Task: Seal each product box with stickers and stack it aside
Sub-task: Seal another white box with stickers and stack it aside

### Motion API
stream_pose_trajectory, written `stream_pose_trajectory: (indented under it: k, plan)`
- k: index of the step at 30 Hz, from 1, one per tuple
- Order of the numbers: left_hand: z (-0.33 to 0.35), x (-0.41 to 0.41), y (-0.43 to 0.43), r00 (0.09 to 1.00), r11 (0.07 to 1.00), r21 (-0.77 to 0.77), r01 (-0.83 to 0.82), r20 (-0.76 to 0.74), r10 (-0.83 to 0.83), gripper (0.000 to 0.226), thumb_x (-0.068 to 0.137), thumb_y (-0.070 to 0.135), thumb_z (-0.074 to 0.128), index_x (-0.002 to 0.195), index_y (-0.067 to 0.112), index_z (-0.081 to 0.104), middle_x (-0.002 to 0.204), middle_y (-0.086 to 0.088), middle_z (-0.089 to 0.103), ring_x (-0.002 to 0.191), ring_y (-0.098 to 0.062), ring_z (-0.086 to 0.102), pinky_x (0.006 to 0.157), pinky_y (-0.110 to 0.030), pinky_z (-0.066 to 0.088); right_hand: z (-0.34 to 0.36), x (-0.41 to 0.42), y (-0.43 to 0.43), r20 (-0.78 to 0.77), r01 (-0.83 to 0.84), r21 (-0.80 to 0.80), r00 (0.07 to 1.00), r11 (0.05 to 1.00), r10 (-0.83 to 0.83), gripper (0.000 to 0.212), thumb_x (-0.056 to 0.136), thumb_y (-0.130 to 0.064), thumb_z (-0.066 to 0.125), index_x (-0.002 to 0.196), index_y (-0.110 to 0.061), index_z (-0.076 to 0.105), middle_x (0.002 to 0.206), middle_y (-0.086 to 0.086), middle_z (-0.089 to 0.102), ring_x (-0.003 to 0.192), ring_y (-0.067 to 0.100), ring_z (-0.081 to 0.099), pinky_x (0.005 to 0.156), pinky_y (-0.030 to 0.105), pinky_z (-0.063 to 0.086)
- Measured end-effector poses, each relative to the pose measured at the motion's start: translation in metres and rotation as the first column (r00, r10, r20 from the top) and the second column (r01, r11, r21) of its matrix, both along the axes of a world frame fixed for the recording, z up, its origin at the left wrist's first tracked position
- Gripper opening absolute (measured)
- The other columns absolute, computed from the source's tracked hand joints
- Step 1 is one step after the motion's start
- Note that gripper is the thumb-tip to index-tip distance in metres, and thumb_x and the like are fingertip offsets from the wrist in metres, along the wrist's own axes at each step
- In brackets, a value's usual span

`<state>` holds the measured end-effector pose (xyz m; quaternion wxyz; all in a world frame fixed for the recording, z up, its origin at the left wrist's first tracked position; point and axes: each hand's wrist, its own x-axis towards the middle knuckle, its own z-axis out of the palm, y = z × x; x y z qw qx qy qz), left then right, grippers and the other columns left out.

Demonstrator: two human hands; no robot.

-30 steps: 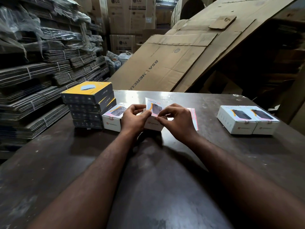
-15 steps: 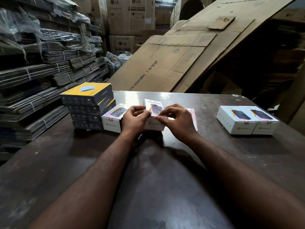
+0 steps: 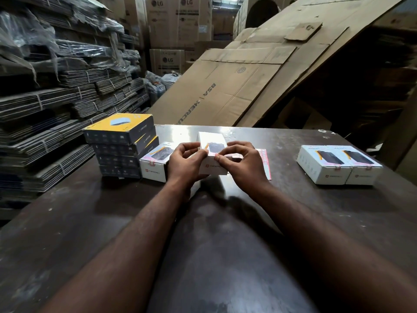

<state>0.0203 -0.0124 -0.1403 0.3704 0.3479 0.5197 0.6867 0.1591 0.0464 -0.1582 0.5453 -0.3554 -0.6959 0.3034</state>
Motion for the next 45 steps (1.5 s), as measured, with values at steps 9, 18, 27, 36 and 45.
stream_pose_trajectory:
  k: [9,18,27,36,45]
  plan:
    - [-0.003,-0.003,0.000,0.994,0.998,0.056,-0.009,-0.112,0.015,0.021,0.087,0.012,0.074,0.098,0.028,0.064,0.124,-0.009,0.064,0.111,-0.026,0.067,0.068,-0.041,0.063,-0.002,0.000,0.001,-0.248,-0.199,-0.339,0.962,0.919,0.117,0.020,0.074,-0.016,0.088,0.083,-0.020,0.071,0.103,0.011,0.072,0.093,0.020,0.067,0.070,0.023,0.050]
    - [-0.004,-0.002,-0.004,0.956,0.990,0.016,0.140,-0.262,-0.131,0.030,0.069,0.019,0.078,0.097,0.027,0.071,0.122,0.002,0.067,0.102,-0.028,0.072,0.079,-0.049,0.063,-0.002,0.013,0.022,-0.405,-0.401,-0.611,0.899,0.682,0.166,0.108,0.031,0.003,0.079,0.135,-0.009,0.051,0.124,0.011,0.070,0.107,0.025,0.071,0.071,0.036,0.058]
    - [0.000,-0.005,-0.004,0.952,0.960,-0.059,0.274,-0.121,-0.280,0.021,0.088,0.003,0.069,0.102,0.017,0.065,0.102,-0.005,0.068,0.073,-0.016,0.067,0.074,-0.044,0.063,-0.001,0.014,0.019,-0.368,-0.390,-0.572,0.908,0.722,0.199,0.062,0.069,-0.025,0.076,0.128,-0.009,0.064,0.115,0.013,0.074,0.097,0.029,0.072,0.073,0.035,0.058]
    - [-0.002,-0.011,-0.001,0.957,0.958,-0.054,0.281,-0.052,-0.284,0.020,0.090,0.002,0.066,0.103,0.017,0.063,0.098,-0.005,0.063,0.079,-0.023,0.060,0.083,-0.051,0.060,-0.007,0.011,0.021,-0.260,-0.395,-0.563,0.919,0.726,0.298,0.114,0.047,-0.039,0.100,0.142,-0.012,0.042,0.127,0.010,0.068,0.108,0.025,0.072,0.073,0.035,0.059]
    - [0.000,-0.009,-0.001,0.945,0.946,-0.066,0.318,-0.059,-0.322,0.017,0.092,0.008,0.067,0.105,0.017,0.063,0.107,-0.007,0.066,0.089,-0.028,0.067,0.079,-0.048,0.063,-0.011,0.007,0.029,-0.220,-0.227,-0.609,0.969,0.760,0.112,0.121,0.042,-0.073,0.089,0.136,-0.011,0.047,0.115,0.008,0.073,0.094,0.024,0.076,0.062,0.033,0.058]
